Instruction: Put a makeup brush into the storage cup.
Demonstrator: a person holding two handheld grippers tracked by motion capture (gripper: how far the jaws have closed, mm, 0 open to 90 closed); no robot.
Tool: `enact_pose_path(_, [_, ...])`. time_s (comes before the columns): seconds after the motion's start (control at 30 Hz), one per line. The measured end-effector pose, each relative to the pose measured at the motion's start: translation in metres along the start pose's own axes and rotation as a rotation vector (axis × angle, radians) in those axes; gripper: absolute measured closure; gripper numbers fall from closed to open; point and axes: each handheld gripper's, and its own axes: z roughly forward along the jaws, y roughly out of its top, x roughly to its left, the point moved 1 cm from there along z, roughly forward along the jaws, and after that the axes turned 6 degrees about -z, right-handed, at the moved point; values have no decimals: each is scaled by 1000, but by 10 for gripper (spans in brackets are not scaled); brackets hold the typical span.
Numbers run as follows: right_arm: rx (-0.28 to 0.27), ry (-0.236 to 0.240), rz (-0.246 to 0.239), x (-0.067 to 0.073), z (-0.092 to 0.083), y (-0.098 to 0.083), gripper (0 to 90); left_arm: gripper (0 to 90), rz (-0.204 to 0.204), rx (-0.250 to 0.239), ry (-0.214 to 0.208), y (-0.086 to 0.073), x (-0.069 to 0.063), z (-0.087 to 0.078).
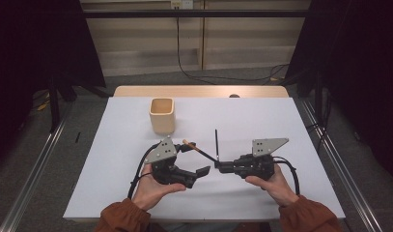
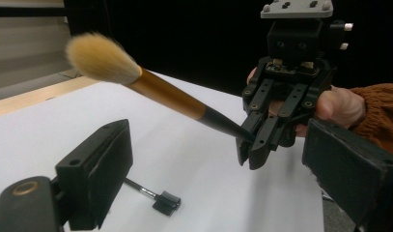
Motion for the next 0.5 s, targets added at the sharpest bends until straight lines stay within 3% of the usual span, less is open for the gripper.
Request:
enact_pose_path(0.07, [-1,-2,1,0,-1,0,859,196,-2,-8,7,0,1,-1])
enact_pose_path(0.1, [0,-4,-1,0,-1,0,859,274,7,-12,16,1,2,-2])
enact_pose_path(0.17, [1,-3,0,0,-1,-1,859,299,-1,-25,8,2,2,-2])
enact_pose_path(0.23, [4,-5,2,0,-1,-2,859,403,-3,-35,9,3,3,-3])
enact_pose_path(0.5, [11,-2,1,-1,0,-3,859,588,-64,-50,-16,5,9,-7])
